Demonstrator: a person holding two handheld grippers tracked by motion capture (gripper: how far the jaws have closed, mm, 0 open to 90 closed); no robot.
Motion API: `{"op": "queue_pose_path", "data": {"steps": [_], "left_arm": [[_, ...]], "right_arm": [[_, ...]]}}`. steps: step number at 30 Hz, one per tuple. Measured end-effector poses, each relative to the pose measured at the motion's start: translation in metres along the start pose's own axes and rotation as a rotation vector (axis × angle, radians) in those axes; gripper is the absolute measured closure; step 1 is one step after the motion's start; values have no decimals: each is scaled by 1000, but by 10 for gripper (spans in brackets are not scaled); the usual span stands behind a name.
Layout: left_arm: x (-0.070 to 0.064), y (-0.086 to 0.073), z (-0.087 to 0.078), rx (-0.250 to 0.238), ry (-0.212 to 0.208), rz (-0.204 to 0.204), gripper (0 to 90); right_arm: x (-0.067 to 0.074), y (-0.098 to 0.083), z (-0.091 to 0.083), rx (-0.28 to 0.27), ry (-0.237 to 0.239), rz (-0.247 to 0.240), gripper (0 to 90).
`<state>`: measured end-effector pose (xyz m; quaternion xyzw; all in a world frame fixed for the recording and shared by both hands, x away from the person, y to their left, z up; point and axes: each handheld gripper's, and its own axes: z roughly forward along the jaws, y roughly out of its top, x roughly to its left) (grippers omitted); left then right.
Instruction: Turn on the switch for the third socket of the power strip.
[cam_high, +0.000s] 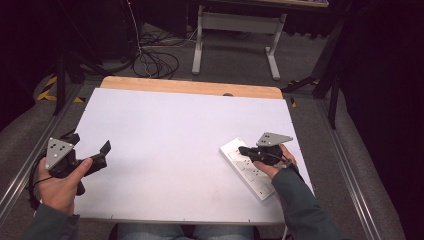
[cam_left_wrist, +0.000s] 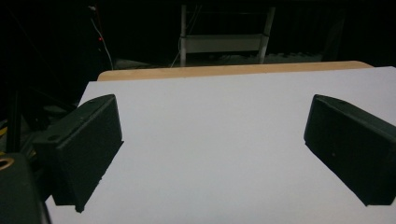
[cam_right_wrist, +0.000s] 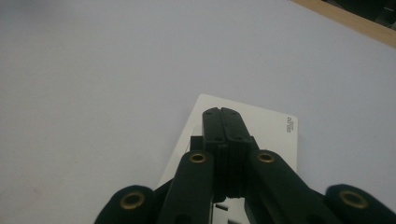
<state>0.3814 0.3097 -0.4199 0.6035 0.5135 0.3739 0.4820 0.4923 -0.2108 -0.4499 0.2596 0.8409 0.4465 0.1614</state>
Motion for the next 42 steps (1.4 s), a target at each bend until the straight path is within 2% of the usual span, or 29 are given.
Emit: {"op": "queue_pose_path", "data": {"steps": [20, 24, 42], "left_arm": [[-2, 0, 4, 4, -10, 0, 49], [-2, 1, 4, 3, -13, 2, 50], [-3, 1, 5, 9, -16, 4, 51]], "right_arm": [[-1, -5, -19, -74, 9, 21, 900], [-2, -6, -25, -101, -8, 21, 900], [-5, -10, -43, -191, -15, 26, 900]]}}
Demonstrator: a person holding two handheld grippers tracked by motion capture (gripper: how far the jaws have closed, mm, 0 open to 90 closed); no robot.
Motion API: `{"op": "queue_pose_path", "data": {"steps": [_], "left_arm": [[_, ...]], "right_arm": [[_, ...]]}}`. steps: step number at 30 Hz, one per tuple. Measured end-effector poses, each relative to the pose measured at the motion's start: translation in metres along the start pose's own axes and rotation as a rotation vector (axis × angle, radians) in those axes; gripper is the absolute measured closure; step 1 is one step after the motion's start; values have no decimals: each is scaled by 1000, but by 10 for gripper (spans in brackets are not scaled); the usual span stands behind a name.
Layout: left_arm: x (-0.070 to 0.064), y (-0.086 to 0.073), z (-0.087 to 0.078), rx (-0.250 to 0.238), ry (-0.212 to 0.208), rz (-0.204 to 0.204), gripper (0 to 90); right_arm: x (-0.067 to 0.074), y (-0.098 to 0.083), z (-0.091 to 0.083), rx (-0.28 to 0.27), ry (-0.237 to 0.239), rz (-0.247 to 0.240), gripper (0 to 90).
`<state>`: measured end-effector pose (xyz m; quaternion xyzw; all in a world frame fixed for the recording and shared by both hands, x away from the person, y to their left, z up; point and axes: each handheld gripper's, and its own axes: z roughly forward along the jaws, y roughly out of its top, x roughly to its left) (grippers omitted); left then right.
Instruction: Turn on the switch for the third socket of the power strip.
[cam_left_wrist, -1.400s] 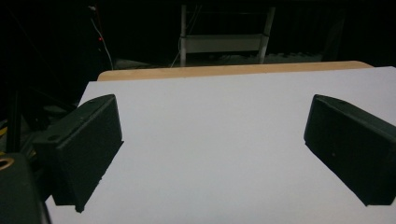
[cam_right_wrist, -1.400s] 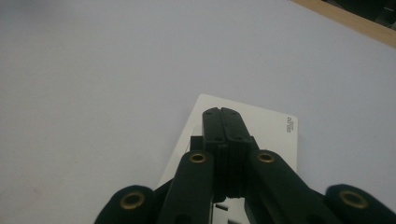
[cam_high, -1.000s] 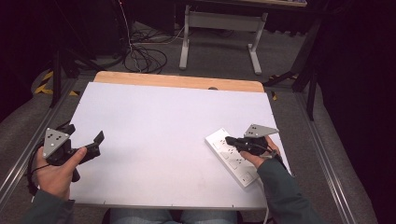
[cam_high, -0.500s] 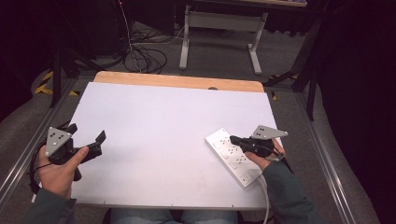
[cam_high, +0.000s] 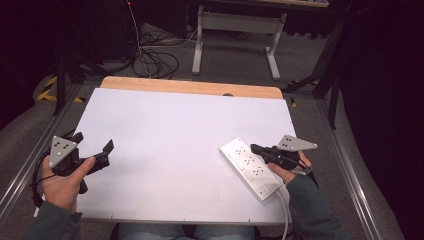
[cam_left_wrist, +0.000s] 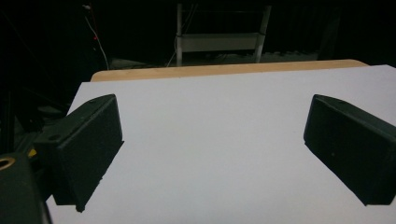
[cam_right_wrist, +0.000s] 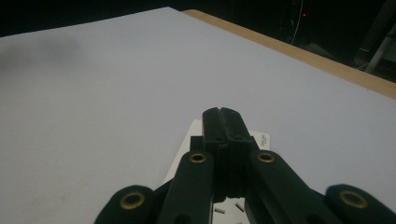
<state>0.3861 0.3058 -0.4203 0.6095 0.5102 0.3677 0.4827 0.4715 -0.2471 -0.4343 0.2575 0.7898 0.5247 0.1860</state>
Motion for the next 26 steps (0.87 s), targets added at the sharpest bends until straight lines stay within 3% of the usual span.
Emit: {"op": "queue_pose_path", "data": {"steps": [7, 26], "left_arm": [[0, 0, 0, -1, 0, 1, 51], [0, 0, 0, -1, -1, 0, 52]], "right_arm": [[-1, 0, -5, -37, -2, -2, 900], [-3, -2, -12, -66, -16, 6, 879]]}}
